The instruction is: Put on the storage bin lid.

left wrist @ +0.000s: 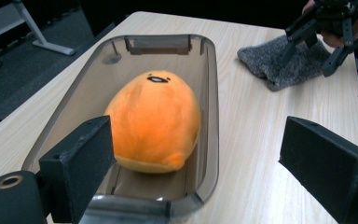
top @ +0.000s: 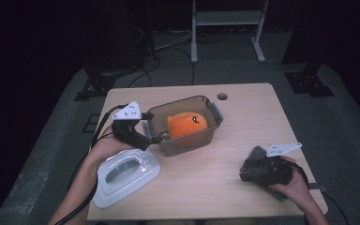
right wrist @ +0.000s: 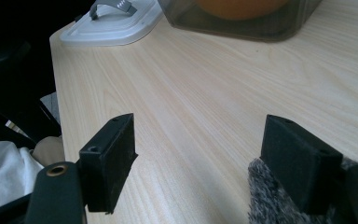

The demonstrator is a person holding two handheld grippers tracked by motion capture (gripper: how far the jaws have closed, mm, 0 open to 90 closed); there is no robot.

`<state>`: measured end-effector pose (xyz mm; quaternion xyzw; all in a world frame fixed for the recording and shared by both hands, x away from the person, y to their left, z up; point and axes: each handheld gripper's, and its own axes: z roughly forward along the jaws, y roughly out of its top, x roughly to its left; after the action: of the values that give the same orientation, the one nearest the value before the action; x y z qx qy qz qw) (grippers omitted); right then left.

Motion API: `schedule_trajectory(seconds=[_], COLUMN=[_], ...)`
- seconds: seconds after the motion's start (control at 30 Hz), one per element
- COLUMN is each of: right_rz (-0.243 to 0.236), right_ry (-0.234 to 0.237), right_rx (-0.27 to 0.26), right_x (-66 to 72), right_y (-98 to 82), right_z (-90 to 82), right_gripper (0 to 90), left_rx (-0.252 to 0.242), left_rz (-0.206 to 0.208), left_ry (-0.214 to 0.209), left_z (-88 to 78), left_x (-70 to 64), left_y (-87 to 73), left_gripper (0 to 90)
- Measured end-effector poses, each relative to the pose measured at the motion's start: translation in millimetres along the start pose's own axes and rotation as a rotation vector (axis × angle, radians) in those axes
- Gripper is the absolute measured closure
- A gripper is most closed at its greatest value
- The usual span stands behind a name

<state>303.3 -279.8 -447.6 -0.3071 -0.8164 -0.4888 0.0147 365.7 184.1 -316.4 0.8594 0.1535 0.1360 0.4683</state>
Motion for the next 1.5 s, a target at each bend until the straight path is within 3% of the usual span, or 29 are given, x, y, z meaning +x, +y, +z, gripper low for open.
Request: schedule_trajectory(seconds=[0.47, 0.53, 0.8, 1.5], right_rz=[-0.003, 0.000, 0.003, 0.014], right_ry=[0.001, -0.001, 0.001, -0.001], right_rx=[-0.001, -0.002, -0.001, 0.001], right_x=[1.6, 1.8, 1.9, 0.3], right_y=[0.8, 0.8, 0.4, -1.1], right_z=[1.4, 0.9, 0.7, 1.5], right_gripper=[24.9, 24.9, 24.9, 24.9], left_rx=[-0.005, -0.005, -0.014, -0.022], left_rz=[-0.014, -0.030, -0.057, -0.075], left_ry=[0.040, 0.053, 0.071, 0.083], left_z=[-26.8, -32.3, -40.5, -51.2], left_x=[-1.9, -0.8, -1.7, -7.5], left_y=[-27.0, -33.9, -48.8, -76.4], left_gripper=[9.3, 9.2, 9.3, 9.3])
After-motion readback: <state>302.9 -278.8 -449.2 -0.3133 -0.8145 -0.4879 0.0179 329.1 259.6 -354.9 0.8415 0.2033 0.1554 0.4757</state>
